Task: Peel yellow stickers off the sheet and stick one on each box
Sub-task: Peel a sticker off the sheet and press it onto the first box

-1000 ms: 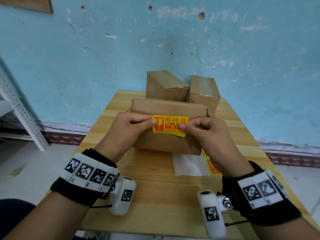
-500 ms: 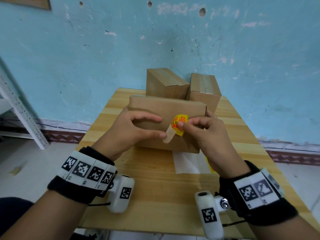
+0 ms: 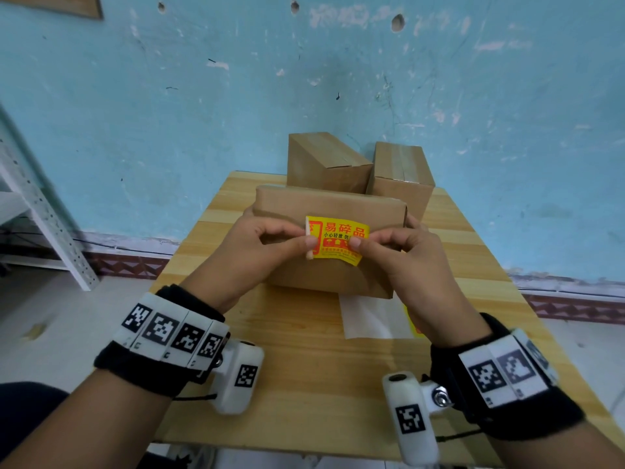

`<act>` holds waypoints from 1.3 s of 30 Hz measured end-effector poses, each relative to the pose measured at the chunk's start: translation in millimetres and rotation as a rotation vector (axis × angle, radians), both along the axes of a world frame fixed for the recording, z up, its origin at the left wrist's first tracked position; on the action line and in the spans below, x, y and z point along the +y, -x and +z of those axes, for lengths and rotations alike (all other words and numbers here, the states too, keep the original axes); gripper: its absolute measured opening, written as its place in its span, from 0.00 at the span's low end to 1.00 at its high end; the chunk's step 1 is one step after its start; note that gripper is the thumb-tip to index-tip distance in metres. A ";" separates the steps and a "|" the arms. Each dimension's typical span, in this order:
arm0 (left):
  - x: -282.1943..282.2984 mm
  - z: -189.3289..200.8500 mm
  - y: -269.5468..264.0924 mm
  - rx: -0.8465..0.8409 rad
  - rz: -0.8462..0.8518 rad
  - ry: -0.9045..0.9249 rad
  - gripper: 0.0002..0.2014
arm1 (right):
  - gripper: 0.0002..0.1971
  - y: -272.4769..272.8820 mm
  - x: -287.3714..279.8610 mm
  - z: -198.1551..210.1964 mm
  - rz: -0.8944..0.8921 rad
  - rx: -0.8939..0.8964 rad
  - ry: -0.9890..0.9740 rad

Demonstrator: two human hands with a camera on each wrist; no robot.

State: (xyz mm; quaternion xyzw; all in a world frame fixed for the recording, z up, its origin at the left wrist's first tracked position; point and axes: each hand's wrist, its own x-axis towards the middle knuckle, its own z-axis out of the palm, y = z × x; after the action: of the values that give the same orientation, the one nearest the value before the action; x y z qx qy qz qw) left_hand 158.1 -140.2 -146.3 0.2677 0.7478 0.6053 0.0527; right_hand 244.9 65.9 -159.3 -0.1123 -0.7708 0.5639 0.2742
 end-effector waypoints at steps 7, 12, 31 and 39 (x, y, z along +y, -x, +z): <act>-2.3 1.5 2.5 -0.064 0.014 0.025 0.08 | 0.07 -4.9 -7.8 7.5 -0.040 -0.032 -0.012; -0.1 3.3 -0.5 0.041 0.074 -0.038 0.09 | 0.08 -6.5 -11.0 8.9 -0.043 -0.023 -0.020; -1.4 -2.6 0.7 -0.105 0.137 -0.217 0.13 | 0.07 -7.0 -14.7 7.7 -0.082 -0.012 0.011; -2.0 -0.8 0.1 -0.143 0.153 -0.204 0.08 | 0.06 -9.5 -17.8 7.8 -0.091 -0.024 -0.007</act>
State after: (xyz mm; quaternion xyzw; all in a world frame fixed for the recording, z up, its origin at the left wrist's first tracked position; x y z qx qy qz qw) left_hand 158.0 -142.2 -147.1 0.1703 0.6949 0.6979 0.0320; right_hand 254.4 48.1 -151.4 -0.1531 -0.7701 0.5467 0.2908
